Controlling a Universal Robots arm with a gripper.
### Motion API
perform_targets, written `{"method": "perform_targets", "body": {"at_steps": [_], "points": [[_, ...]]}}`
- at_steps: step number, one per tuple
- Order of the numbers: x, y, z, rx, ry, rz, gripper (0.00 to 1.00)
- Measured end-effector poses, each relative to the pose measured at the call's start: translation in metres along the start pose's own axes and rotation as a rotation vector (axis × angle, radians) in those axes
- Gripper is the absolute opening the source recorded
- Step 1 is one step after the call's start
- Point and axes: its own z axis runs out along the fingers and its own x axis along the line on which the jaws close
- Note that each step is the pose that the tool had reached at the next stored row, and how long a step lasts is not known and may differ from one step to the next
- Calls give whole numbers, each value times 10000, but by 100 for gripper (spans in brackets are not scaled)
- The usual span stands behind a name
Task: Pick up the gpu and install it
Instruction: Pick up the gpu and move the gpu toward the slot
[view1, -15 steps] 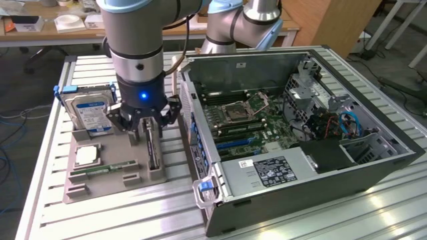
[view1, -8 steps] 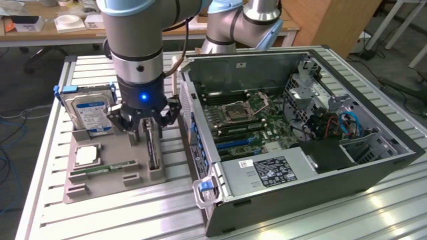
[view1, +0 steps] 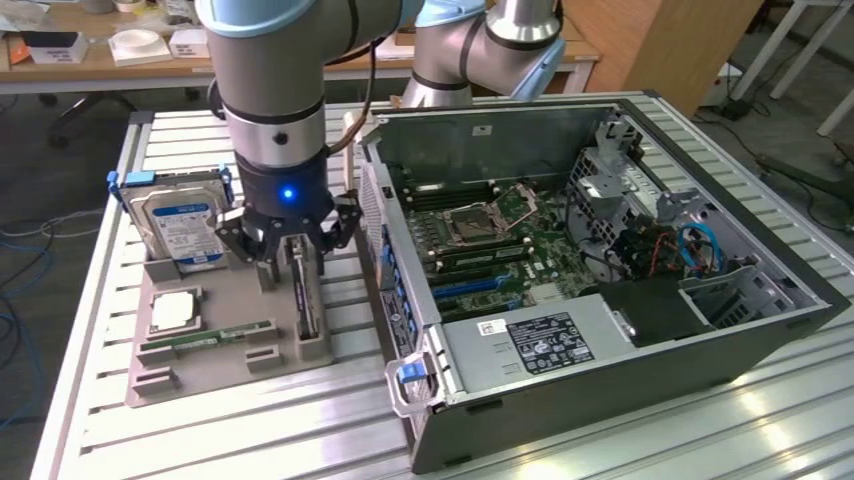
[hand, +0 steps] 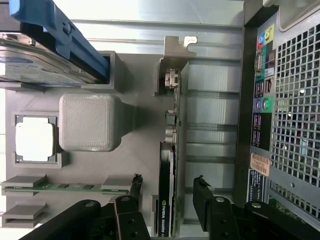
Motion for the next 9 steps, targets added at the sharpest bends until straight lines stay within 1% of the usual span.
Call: {"method": "perform_targets", "body": {"at_steps": [9], "points": [[-2, 17, 74, 0, 0, -1, 53]]}}
